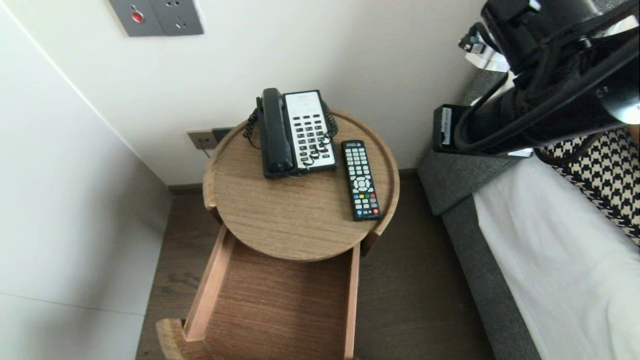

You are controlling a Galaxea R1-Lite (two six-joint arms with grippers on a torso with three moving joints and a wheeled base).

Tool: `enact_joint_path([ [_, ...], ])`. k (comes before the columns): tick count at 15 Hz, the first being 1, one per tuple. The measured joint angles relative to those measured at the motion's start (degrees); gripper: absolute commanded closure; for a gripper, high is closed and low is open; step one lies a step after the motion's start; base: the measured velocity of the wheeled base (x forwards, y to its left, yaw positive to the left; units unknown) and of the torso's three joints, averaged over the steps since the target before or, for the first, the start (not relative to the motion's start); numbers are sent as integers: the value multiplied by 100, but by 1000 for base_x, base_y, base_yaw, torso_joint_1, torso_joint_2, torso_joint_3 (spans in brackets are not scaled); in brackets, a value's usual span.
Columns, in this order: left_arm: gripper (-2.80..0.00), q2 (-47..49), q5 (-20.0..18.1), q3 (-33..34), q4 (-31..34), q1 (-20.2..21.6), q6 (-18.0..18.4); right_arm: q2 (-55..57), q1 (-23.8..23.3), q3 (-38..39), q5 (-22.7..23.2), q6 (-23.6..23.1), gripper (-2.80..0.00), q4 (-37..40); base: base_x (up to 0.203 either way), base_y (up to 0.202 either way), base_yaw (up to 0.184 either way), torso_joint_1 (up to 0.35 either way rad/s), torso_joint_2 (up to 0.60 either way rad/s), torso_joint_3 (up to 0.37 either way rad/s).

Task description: Close the nightstand drawer

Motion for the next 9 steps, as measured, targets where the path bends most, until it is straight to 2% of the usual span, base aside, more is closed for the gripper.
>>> enact_joint_path([
  [4,0,0,2,0,0,0,1,-738,43,907,189,33,0,166,0,0,0,0,0,0],
  [9,0,0,0,0,0,0,-1,-1527,412,2274,1665,823,0,173,0,0,0,0,0,0],
])
